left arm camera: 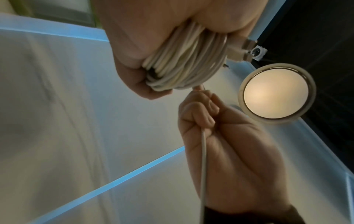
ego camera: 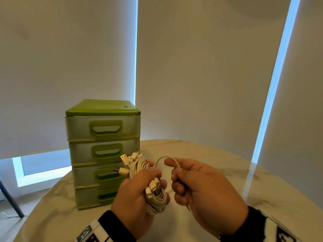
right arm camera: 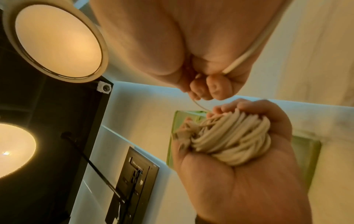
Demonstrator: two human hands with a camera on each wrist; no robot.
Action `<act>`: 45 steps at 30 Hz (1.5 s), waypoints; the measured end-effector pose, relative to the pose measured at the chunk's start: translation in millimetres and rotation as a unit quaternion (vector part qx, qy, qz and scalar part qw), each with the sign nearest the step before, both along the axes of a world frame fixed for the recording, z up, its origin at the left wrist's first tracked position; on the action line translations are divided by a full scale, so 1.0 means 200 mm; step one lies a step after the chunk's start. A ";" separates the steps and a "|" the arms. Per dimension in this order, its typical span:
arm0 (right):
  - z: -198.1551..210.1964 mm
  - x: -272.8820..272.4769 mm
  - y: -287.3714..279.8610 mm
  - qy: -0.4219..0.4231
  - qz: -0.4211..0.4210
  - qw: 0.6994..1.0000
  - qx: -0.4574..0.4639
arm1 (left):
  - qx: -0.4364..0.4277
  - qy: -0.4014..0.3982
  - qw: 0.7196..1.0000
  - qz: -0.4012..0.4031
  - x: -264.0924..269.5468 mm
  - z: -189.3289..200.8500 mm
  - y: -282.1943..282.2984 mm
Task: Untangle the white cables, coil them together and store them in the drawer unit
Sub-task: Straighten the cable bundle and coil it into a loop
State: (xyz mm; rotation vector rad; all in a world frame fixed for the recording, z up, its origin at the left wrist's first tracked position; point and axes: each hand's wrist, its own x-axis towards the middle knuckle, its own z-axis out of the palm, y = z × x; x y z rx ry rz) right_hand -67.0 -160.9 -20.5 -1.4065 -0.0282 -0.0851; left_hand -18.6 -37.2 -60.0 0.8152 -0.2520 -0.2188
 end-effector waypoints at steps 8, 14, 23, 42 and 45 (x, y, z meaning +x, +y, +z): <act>0.00 -0.08 0.06 -0.119 -0.010 0.916 -0.383 | 0.065 -0.004 0.998 0.005 -0.02 -0.03 -0.02; 0.02 -0.10 0.06 -0.146 -0.040 0.902 -0.404 | 0.022 -0.005 1.000 -0.020 -0.08 0.01 -0.03; -0.05 -0.10 0.05 -0.168 0.050 0.954 -0.242 | -0.047 0.000 0.993 -0.109 -0.09 0.02 0.00; -0.09 -0.07 0.07 -0.137 -0.049 0.939 -0.311 | 0.053 0.002 0.999 -0.010 -0.04 0.01 0.01; -0.05 -0.09 0.05 -0.093 -0.007 0.932 -0.350 | 0.040 0.020 0.999 0.031 0.00 -0.02 0.00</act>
